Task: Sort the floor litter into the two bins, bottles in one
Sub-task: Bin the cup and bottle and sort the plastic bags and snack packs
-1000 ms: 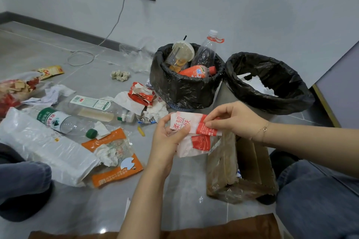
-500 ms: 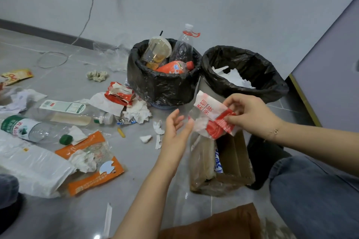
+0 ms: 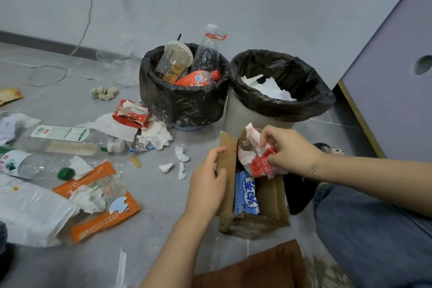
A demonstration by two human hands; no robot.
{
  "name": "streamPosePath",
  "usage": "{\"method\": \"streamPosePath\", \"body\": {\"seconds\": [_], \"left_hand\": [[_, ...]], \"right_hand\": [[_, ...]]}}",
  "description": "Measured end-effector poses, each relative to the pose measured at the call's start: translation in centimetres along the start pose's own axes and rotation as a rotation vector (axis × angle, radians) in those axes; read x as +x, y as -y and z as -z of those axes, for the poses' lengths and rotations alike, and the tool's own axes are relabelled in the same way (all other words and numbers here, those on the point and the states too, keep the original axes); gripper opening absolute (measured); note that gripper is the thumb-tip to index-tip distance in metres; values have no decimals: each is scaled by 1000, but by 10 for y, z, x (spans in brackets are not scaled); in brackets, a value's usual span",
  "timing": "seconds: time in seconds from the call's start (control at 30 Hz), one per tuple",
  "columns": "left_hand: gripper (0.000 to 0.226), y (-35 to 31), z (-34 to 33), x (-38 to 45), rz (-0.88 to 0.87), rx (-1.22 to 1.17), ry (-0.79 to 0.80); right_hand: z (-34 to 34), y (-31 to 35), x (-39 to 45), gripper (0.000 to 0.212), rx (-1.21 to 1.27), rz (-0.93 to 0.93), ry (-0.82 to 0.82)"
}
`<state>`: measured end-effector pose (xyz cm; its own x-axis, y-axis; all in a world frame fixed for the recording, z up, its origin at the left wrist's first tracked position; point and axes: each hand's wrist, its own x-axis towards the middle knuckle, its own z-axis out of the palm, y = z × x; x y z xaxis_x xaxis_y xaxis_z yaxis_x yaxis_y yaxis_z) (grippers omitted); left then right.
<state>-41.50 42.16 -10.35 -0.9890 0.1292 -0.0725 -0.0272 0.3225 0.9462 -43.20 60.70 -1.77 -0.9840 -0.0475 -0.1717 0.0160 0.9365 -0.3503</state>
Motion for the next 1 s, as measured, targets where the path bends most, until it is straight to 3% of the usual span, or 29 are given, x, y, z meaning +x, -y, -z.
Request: {"method": "streamPosePath", "body": {"seconds": [0.13,0.3,0.53,0.63,0.87,1.0], "left_hand": [[40,16,0,2,103,-36,-25],[36,19,4,2,97,-90,-84],[35,28,12,11,150,-192,-122],[38,33,13,14,167,-253,-127],[36,32,8,13,197,-352,-86],[32,33,15,15,198,-389,-72]], "right_hand": [[-16,14,10,23,24,-18,112],[-53,19,24,22,276,-275,397],[-102,16,40,48,356,-460,693],[-120,10,41,44,267,-419,734],[-129,3,40,46,703,-594,863],[-84,19,42,33,696,-611,641]]}}
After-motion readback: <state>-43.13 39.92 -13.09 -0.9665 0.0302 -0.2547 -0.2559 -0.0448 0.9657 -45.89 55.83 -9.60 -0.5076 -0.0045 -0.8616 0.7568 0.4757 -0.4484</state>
